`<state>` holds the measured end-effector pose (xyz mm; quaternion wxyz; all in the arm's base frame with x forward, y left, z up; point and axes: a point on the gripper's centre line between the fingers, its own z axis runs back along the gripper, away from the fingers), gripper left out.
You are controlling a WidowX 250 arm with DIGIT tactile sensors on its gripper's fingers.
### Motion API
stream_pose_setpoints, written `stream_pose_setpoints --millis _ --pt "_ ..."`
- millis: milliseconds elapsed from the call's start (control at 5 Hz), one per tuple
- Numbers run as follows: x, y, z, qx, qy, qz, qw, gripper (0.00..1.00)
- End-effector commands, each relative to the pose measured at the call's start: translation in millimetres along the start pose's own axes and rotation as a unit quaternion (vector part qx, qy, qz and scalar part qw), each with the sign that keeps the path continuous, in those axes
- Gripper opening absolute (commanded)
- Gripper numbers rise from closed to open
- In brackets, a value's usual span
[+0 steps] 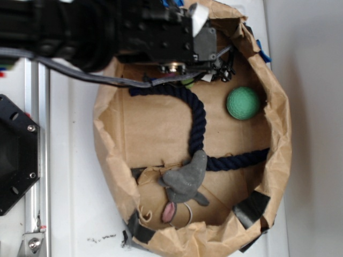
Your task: Grab the green animal.
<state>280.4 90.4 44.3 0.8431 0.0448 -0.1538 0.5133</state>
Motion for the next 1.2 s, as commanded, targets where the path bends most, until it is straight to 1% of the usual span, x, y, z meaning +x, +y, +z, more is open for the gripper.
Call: stream_pose_setpoints --millis 0,200,400,600,800,1000 --pt "-11 -20 97 -0.133 0.016 -0.210 0.969 0.00" --pt "-21 -35 123 -0.139 0.077 -0.324 0.933 0.00" --pt "-40 -36 143 -0.139 0.083 -0.409 0.898 0.00" --pt "-53 -33 160 -0.126 0.086 -0.452 0.879 0.00" --pt "-55 -28 164 -0.118 0.091 -0.463 0.874 0.00" --pt "-57 -25 164 -0.112 0.077 -0.453 0.881 0.00"
